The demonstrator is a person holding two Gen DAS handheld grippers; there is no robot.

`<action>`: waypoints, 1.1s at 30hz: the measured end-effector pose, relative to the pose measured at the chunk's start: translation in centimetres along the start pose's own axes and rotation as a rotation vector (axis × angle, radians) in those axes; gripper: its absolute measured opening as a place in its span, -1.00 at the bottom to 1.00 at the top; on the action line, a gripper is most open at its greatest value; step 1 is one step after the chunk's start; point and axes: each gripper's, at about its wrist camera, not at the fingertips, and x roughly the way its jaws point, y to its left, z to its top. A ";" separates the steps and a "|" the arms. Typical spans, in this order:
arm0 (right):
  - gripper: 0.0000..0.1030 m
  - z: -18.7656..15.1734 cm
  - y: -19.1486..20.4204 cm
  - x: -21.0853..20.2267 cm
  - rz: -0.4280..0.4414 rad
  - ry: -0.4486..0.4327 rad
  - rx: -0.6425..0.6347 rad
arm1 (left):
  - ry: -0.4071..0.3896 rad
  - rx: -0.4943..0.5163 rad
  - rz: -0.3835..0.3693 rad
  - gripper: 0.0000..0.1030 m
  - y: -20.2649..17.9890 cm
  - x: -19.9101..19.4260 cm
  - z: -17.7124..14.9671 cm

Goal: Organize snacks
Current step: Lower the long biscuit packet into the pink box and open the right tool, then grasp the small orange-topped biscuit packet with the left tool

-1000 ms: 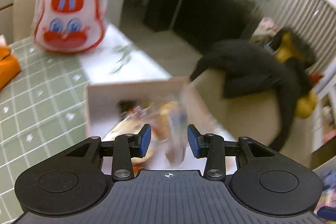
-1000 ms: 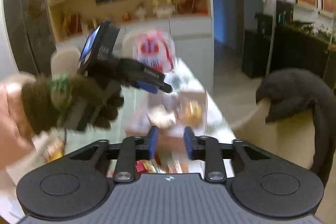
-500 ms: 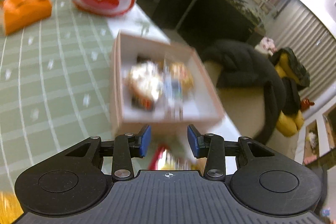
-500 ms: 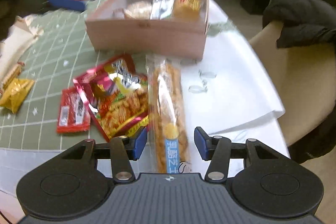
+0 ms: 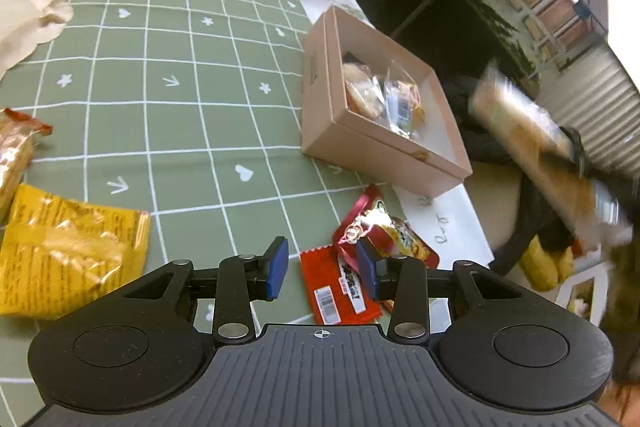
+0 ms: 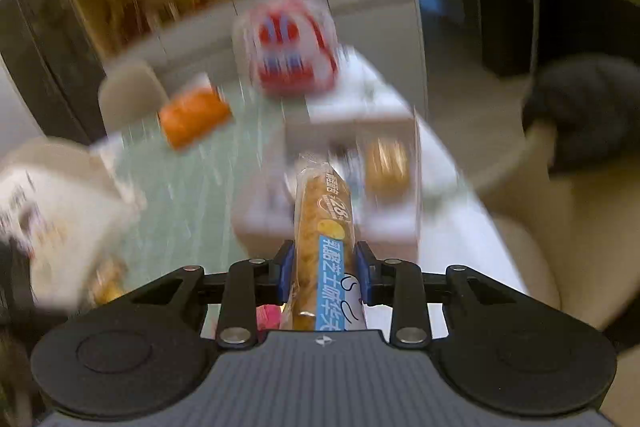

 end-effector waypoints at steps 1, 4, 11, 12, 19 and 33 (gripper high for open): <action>-0.40 1.4 0.3 0.2 0.013 -0.023 -0.003 | -0.002 -0.004 -0.003 -0.18 0.1 -0.3 -0.2; -0.40 4.9 1.6 2.0 -0.003 -0.059 -0.037 | 0.004 -0.011 -0.002 -0.18 0.3 -0.7 -0.8; -0.26 8.8 2.9 10.5 -0.017 -0.036 -0.037 | 0.004 -0.019 0.094 -0.18 2.1 -1.8 -2.4; -0.21 8.6 3.0 11.5 -0.049 -0.025 -0.044 | -0.002 -0.015 0.109 -0.18 2.4 -2.1 -2.5; -0.05 2.4 4.3 12.3 -0.049 0.046 -0.117 | -0.212 -0.089 0.246 -0.18 6.4 -6.4 -1.2; 0.14 -8.0 8.4 10.2 0.020 0.227 -0.239 | -0.248 -0.218 0.438 -0.18 15.0 -4.4 3.1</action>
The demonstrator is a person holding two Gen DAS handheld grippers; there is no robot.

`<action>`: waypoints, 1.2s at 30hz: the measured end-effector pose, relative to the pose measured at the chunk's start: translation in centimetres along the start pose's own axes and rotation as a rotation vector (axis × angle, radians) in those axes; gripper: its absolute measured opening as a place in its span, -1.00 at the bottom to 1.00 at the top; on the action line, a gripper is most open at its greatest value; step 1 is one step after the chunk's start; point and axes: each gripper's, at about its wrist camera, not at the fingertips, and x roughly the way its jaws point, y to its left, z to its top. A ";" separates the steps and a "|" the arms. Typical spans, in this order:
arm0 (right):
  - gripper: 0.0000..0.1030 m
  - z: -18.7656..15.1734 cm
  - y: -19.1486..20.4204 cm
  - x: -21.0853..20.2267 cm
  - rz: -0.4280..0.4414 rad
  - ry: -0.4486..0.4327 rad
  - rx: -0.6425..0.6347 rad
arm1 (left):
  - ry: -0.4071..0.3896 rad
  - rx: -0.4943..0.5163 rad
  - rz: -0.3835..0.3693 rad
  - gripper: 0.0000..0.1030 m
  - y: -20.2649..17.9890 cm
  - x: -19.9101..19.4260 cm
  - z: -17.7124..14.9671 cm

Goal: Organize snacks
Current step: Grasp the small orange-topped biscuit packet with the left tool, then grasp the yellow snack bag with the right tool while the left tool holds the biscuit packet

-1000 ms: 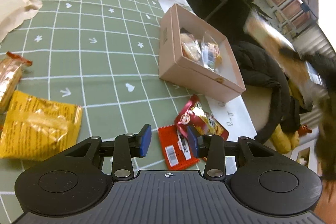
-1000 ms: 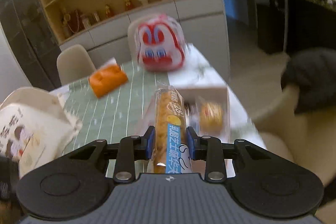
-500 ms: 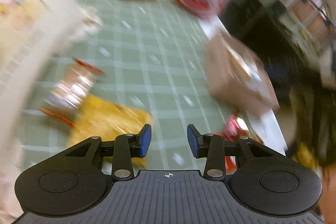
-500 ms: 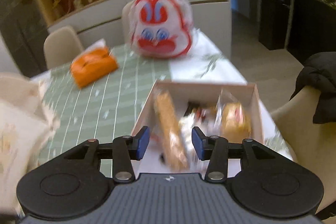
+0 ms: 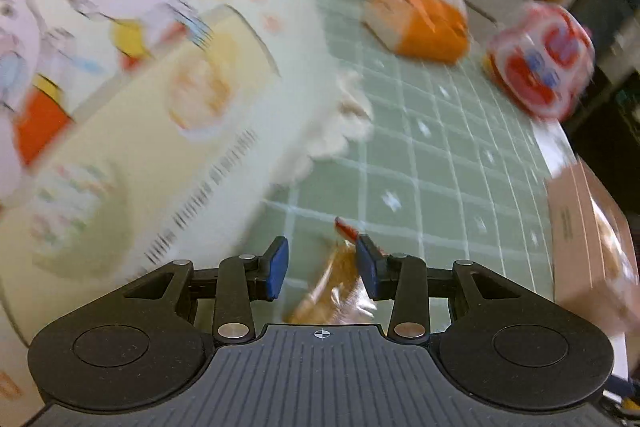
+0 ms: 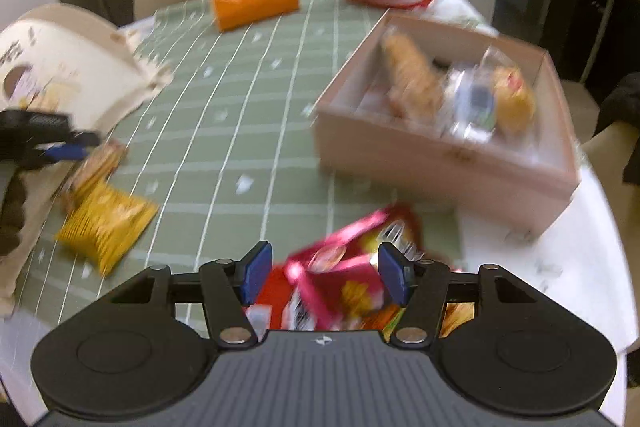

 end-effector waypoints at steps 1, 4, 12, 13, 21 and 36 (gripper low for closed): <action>0.14 -0.5 0.3 0.0 0.011 0.013 -0.002 | 0.007 0.024 -0.013 -0.18 -0.5 -0.2 -0.4; 0.15 -1.5 1.1 -0.2 0.044 0.035 -0.022 | 0.026 0.143 -0.012 -0.18 -2.5 -1.2 -2.1; 0.21 -1.8 4.1 -0.2 0.141 0.040 -0.083 | 0.148 0.277 -0.097 -0.18 -5.1 -3.3 -6.9; 0.25 -1.9 4.7 -0.1 0.162 0.043 -0.104 | 0.166 0.285 -0.109 -0.17 -5.3 -3.5 -7.5; 0.31 -3.5 8.7 -0.4 0.164 0.038 -0.332 | 0.204 0.326 -0.133 -0.16 -6.8 -5.1 -10.3; 0.43 -5.3 5.1 -2.6 0.005 0.022 -0.246 | 0.033 0.215 -0.114 -0.18 -7.2 -7.4 -6.8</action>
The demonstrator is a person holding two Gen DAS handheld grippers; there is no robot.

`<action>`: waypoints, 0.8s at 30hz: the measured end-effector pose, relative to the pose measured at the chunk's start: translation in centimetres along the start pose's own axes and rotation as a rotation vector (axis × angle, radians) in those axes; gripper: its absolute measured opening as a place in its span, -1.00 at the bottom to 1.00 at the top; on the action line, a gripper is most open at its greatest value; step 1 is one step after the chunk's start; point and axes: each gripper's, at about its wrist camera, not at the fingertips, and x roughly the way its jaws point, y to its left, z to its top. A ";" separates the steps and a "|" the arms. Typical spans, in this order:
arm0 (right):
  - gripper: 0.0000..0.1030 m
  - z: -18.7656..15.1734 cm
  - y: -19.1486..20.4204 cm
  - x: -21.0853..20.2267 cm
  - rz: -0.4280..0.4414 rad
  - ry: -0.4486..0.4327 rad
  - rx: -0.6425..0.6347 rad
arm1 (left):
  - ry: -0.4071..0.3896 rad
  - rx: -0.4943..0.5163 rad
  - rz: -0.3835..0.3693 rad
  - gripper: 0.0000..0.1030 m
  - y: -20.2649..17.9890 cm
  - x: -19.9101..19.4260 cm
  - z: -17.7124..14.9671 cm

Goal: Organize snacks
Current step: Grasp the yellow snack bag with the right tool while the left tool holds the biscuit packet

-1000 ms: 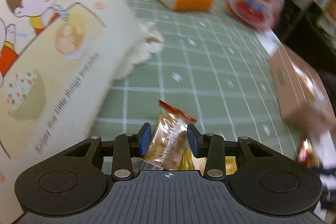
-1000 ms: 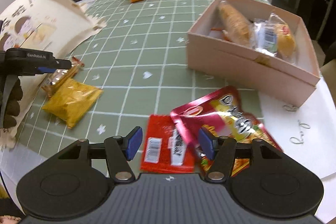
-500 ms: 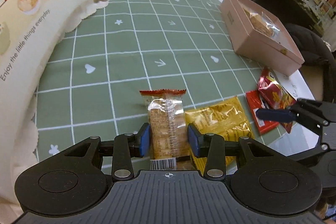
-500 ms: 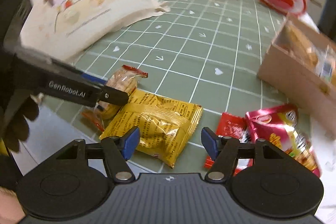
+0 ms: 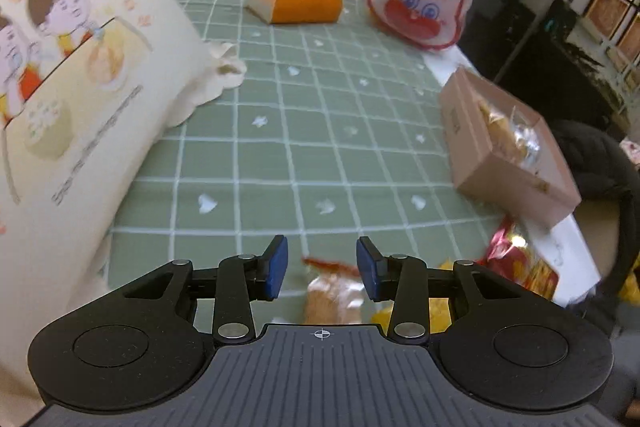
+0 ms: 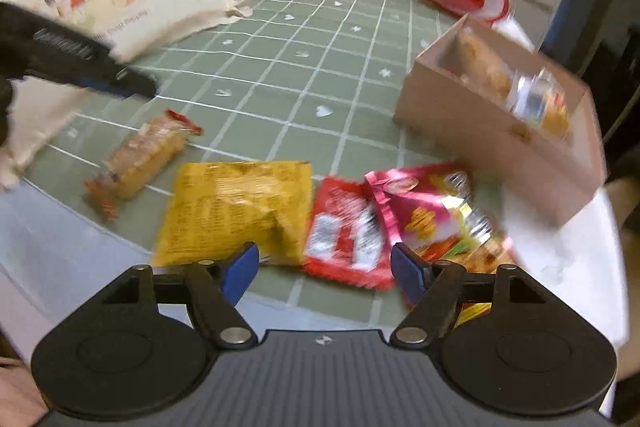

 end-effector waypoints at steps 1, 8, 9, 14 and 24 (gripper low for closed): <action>0.43 -0.3 0.1 -0.2 0.024 0.007 0.017 | 0.012 0.004 -0.016 -0.18 -0.3 0.4 0.3; 0.43 -1.8 0.5 -0.9 0.055 0.035 0.053 | 0.098 0.096 -0.108 -0.18 -4.2 4.1 0.0; 0.43 -1.9 0.4 -0.9 0.048 0.036 0.052 | 0.107 0.097 -0.115 -0.18 -4.5 4.3 -0.3; 0.43 -2.9 -1.5 -1.7 0.042 0.039 0.113 | 0.186 0.068 -0.170 -0.19 -5.3 4.8 -1.9; 0.43 -2.6 -2.8 -1.2 0.138 0.028 0.260 | 0.156 0.032 -0.161 -0.25 -5.6 0.5 -3.4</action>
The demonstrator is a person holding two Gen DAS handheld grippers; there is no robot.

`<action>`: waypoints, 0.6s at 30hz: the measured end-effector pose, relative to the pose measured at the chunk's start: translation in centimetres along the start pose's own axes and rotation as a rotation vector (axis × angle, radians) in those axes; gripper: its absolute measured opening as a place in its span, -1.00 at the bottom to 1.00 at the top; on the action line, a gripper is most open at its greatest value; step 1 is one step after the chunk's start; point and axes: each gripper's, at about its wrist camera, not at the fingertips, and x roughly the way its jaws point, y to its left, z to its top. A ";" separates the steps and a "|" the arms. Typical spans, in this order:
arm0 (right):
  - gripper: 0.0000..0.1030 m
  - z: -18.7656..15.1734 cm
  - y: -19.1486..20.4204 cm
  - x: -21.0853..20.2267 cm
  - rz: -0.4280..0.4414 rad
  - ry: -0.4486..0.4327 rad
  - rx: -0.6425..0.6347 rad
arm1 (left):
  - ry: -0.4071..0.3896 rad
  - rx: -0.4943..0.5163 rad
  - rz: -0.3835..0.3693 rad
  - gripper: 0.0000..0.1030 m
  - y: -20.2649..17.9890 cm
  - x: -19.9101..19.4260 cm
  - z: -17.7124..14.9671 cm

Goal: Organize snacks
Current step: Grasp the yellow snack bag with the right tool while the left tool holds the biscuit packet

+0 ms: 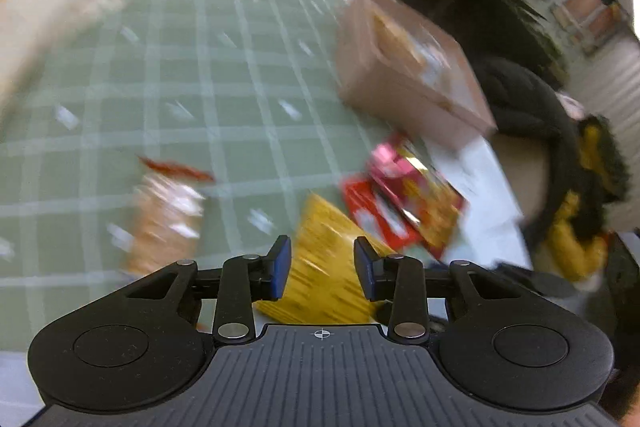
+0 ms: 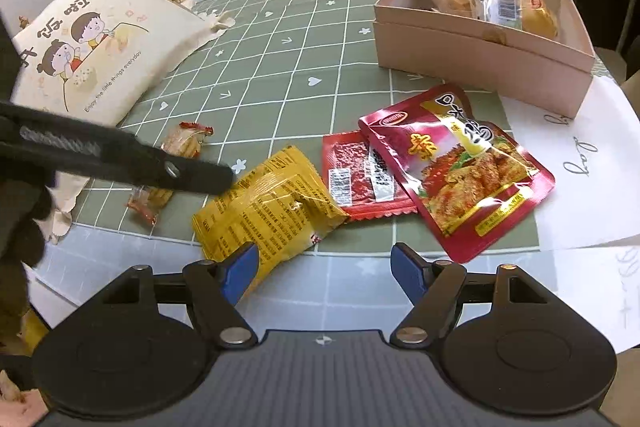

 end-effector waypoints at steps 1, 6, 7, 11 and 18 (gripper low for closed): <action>0.43 0.2 0.1 0.2 0.004 0.002 0.003 | -0.029 0.011 0.050 -0.25 0.2 -0.5 0.1; 0.53 1.6 1.1 2.4 0.032 0.056 0.113 | -0.060 0.042 0.240 -0.25 1.7 -0.8 0.0; 0.53 1.9 1.5 2.7 0.046 0.059 0.121 | -0.060 0.036 0.266 -0.25 2.3 -0.9 -0.1; 0.54 3.4 3.0 4.4 0.045 0.063 0.126 | -0.055 0.001 0.281 -0.25 3.4 -1.0 -0.2; 0.56 2.9 5.4 5.2 -0.051 0.026 -0.041 | -0.024 0.028 0.288 -0.18 3.6 0.2 -0.4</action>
